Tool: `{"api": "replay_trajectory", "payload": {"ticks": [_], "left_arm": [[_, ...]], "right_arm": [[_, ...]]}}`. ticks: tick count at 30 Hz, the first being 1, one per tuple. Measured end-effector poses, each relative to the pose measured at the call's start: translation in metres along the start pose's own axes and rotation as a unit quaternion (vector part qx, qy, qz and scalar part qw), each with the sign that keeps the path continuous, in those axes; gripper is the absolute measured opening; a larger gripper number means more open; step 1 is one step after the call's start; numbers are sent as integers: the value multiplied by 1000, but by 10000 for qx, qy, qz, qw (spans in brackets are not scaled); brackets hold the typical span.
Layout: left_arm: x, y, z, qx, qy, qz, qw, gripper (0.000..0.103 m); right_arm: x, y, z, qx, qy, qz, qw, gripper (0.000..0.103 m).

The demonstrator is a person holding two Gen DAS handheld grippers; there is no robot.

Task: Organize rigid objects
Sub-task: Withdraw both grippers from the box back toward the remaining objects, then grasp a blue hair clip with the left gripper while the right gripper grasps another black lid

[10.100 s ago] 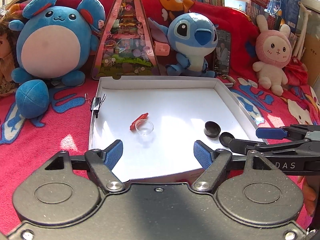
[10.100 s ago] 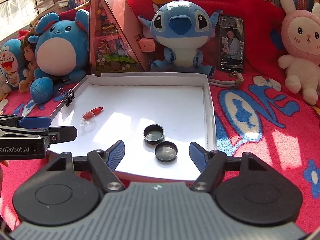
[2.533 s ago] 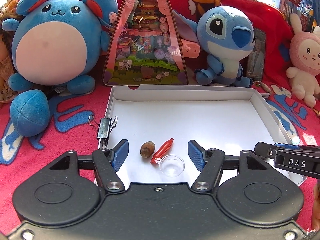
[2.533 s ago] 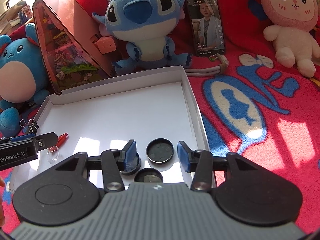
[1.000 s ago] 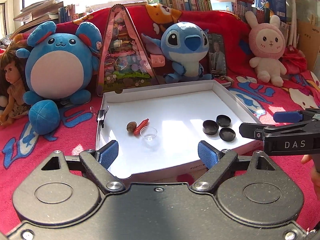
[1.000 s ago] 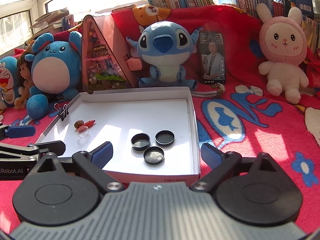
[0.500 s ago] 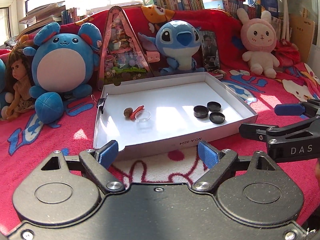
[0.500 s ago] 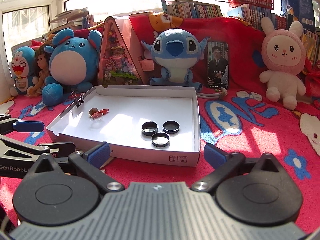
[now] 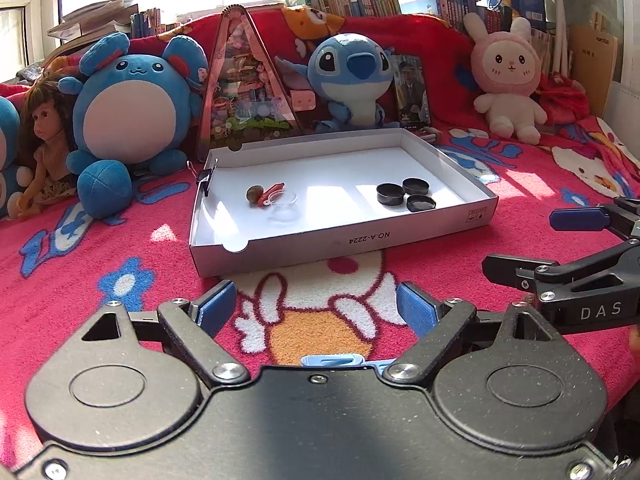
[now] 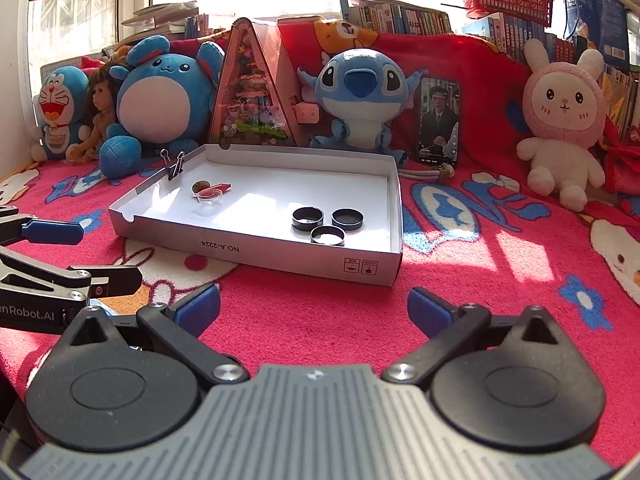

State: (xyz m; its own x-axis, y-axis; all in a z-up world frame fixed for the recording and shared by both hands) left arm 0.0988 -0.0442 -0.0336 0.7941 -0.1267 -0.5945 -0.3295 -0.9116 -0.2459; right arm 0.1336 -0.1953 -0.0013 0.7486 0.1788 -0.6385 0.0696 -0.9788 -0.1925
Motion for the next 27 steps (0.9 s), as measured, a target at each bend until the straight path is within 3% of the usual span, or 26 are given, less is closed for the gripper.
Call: {"api": "replay_trajectory", "payload": {"ticks": [7, 13, 16, 18, 20, 27], "left_arm": [[-14, 9, 17, -11, -38, 191, 9998, 86], [-29, 21, 30, 27, -32, 352, 9994, 75], [-33, 22, 34, 49, -33, 317, 9995, 66], [-37, 22, 36, 23, -44, 279, 9996, 50], [-40, 22, 37, -22, -59, 319, 9995, 40], [-37, 31, 40, -80, -96, 619, 9980, 29]], "right_arm": [[-18, 0, 17, -73, 80, -79, 9999, 100], [-31, 1, 30, -17, 112, -150, 9998, 91], [-38, -2, 37, -103, 160, -182, 9997, 86], [-41, -5, 41, -209, 164, -195, 9995, 81], [-43, -8, 47, -313, 141, -198, 9992, 76], [-38, -20, 60, -389, -11, -329, 9987, 51]]}}
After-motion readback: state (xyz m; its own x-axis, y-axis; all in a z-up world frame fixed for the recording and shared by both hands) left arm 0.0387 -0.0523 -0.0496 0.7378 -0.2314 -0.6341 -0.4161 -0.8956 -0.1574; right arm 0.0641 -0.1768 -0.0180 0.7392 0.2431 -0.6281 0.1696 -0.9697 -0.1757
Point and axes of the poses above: each gripper's, at about its wrist camera, not at the fingertips, and x roughly the way its jaws point, y to its right, z to its underside, the point moved 9 cm from there along x, roughly the way its jaws point, and after that the axes turned 15 degrees about x, right-handed, at the moved point
